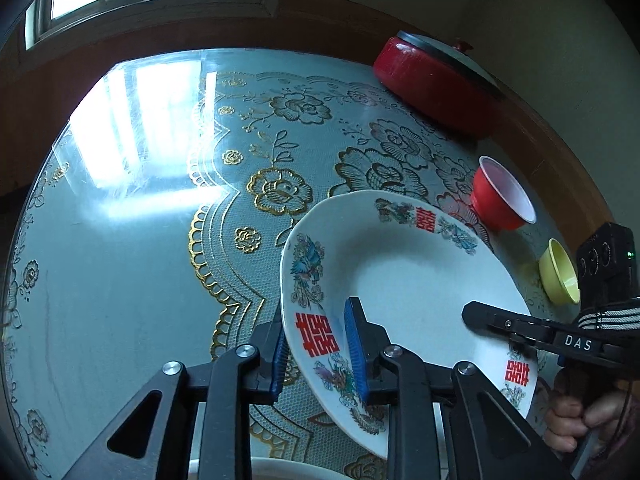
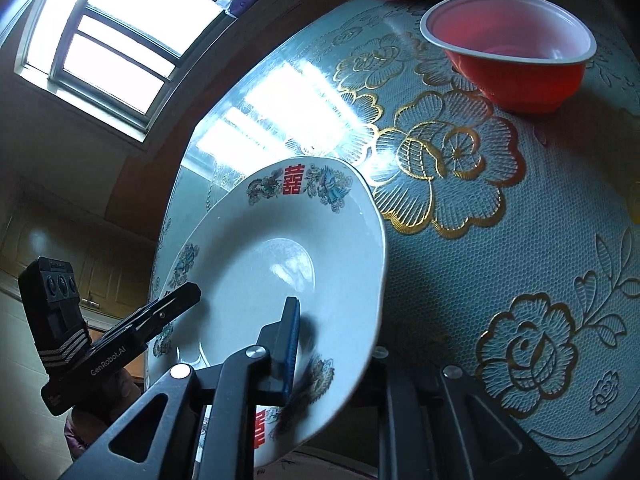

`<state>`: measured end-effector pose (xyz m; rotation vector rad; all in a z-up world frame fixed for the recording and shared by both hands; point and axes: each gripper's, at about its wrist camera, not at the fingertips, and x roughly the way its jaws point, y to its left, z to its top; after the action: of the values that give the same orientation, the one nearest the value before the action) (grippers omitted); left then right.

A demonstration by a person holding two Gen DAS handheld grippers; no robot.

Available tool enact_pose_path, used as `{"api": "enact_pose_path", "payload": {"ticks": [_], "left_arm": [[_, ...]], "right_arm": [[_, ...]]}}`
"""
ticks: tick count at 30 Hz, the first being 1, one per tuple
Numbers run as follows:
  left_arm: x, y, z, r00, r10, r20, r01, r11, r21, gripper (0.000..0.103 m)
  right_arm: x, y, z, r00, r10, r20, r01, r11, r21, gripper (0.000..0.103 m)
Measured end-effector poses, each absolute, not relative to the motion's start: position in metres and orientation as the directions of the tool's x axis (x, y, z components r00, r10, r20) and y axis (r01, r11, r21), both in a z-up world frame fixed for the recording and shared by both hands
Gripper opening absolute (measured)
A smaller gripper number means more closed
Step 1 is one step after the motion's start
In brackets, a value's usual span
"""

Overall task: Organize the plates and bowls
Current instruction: 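Lift the red-character plate with the left tool and stack it onto the purple-rimmed plate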

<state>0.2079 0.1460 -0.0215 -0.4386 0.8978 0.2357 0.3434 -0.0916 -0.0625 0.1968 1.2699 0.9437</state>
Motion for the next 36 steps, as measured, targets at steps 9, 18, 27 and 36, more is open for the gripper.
{"api": "enact_pose_path", "payload": {"ticks": [9,18,27,36], "left_arm": [[0.201,0.131,-0.015,0.639,0.038,-0.768,-0.34,0.91,-0.238,0.026],[0.188,0.115,-0.005,0.691,0.035,-0.722,-0.311,0.916,-0.254,0.027],[0.158,0.084,0.024,0.752,0.036,-0.658,-0.274,0.925,-0.263,0.029],[0.111,0.038,0.048,0.789,0.01,-0.614,-0.23,0.932,-0.281,0.03]], "right_arm": [[0.342,-0.114,-0.058,0.009,0.694,-0.72,-0.495,0.629,0.6,0.017],[0.324,-0.149,-0.048,0.073,0.701,-0.709,-0.522,0.633,0.572,0.017],[0.298,-0.186,-0.013,0.142,0.723,-0.676,-0.566,0.62,0.544,0.017],[0.262,-0.226,0.014,0.132,0.746,-0.653,-0.607,0.581,0.542,0.019]]}}
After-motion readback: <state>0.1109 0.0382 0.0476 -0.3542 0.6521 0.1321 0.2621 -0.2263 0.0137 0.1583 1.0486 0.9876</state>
